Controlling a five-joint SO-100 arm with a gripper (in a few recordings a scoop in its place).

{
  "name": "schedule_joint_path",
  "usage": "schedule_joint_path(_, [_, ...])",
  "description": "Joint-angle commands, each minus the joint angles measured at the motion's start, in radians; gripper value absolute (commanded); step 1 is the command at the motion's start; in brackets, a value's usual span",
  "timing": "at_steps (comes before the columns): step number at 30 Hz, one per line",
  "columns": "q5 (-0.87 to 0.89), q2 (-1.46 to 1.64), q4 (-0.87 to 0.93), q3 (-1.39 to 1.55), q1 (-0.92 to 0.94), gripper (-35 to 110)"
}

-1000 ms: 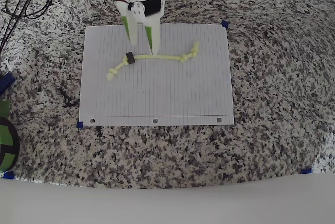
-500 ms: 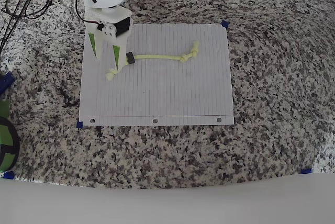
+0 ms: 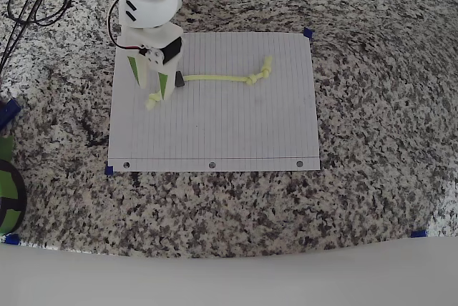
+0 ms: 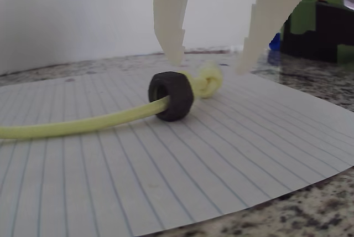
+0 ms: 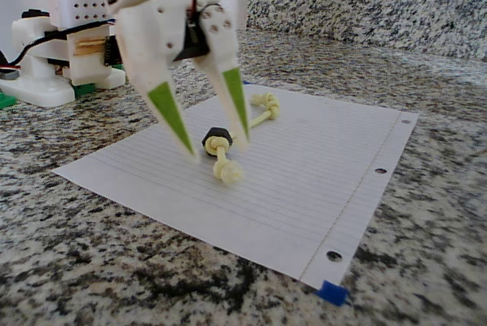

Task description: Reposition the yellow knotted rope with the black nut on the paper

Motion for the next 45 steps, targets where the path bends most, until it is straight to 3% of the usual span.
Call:
schedule_joint_path(1, [-0.003,-0.018,-0.020,-0.046,-0.015,50])
schedule_joint_path(21, [-0.003,-0.127,-0.069,-0.078,-0.021,25])
schedule_joint_path(26, [-0.003,-0.129,-0.058,-0.080,-0.023,0])
schedule_joint_path(28, [-0.003,-0.120,-0.049,-0.080,-0.020,0])
schedule_joint_path(35, [-0.152,0.043,0.020,-0.075,-0.009,0])
schedule_joint_path(45, [-0.549,0.440,0.038,-0.074,0.080,0])
